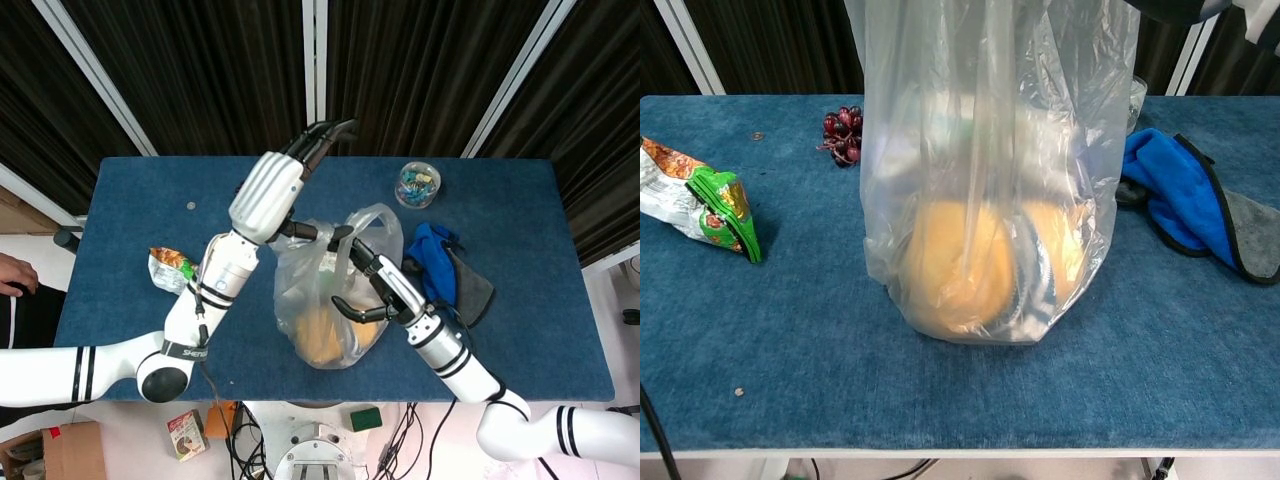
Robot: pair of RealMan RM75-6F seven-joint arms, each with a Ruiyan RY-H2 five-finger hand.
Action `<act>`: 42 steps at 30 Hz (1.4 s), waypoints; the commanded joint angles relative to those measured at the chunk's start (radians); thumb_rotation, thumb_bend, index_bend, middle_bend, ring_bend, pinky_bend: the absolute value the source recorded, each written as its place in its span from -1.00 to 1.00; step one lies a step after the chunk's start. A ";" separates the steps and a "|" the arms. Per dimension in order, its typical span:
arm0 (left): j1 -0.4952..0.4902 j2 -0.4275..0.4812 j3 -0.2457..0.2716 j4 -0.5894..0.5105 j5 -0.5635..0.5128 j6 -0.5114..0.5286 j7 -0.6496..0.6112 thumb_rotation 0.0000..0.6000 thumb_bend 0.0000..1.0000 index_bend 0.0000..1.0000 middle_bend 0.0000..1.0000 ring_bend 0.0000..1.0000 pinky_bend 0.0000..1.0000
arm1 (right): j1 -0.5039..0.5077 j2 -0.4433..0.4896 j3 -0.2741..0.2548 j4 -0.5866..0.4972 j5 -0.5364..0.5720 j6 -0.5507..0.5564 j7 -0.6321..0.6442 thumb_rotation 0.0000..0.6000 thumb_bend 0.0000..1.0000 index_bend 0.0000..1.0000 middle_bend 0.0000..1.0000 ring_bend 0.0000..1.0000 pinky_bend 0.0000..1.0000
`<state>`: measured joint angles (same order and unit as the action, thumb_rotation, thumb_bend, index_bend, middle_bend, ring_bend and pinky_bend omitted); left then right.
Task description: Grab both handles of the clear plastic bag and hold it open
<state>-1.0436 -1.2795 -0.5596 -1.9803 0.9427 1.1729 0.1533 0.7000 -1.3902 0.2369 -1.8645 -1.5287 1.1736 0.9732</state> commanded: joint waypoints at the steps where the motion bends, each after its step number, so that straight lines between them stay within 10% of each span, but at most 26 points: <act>1: -0.002 -0.002 0.005 -0.003 -0.006 0.002 0.006 0.84 -0.88 -0.86 -0.62 -0.80 -0.58 | 0.013 -0.009 0.007 0.013 0.011 -0.016 -0.033 1.00 -0.20 -0.76 -0.71 -0.84 -0.84; 42: -0.053 -0.004 -0.012 -0.024 -0.067 0.057 0.105 0.90 -0.90 -0.86 -0.62 -0.80 -0.58 | -0.003 -0.018 -0.023 -0.020 -0.049 0.042 -0.007 1.00 -0.20 -0.81 -0.78 -0.94 -0.91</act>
<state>-1.0963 -1.2822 -0.5718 -2.0028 0.8739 1.2287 0.2589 0.6935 -1.4085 0.2097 -1.8853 -1.5851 1.2210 0.9627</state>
